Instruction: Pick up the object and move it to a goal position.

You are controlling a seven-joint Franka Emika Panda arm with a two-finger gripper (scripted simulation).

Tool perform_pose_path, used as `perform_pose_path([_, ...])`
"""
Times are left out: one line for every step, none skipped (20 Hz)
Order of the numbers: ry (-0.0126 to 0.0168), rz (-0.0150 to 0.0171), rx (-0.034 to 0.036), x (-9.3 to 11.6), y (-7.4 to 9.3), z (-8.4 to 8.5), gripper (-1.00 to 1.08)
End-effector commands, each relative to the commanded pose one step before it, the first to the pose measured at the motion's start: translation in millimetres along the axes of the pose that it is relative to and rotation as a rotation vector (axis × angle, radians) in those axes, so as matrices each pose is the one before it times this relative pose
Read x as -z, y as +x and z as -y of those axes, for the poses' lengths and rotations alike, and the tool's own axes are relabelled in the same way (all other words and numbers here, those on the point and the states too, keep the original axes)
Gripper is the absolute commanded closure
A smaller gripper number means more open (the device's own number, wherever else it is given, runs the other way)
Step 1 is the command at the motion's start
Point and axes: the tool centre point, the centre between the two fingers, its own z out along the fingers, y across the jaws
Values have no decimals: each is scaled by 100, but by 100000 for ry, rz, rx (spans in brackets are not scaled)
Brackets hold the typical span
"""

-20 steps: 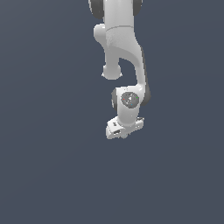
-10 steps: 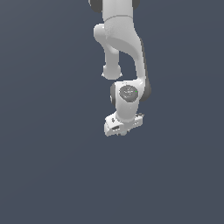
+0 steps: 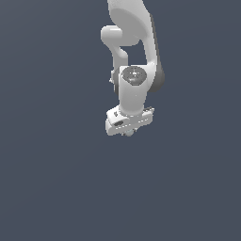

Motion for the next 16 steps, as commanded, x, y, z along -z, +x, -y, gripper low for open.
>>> perform_pose_path([-1,-97,36,2970,-442,-594,108])
perform_pose_path([0,0,0,1229,-178,-256,108])
perform_pose_path([0,0,0,1229,-176,-256,108])
perform_pose_path([61,-19,27,1228,-173,-251,108])
perform_pose_path([0,0,0,1228,-172,-255,108])
perform_pose_path([0,0,0,1220,-170,-253,108])
perform_pose_path([61,-22,25,1202,-165,-249,108])
perform_pose_path([0,0,0,1185,-161,-247,108])
perform_pose_path([0,0,0,1170,-158,-244,108])
perform_pose_path([0,0,0,1156,-154,-242,108])
perform_pose_path([43,-17,15,1145,-152,-244,108])
perform_pose_path([0,0,0,1132,-147,-239,108])
perform_pose_path([0,0,0,1120,-144,-238,108])
perform_pose_path([0,0,0,1110,-140,-237,108])
perform_pose_path([0,0,0,1100,-137,-237,108])
perform_pose_path([0,0,0,1090,-133,-236,108])
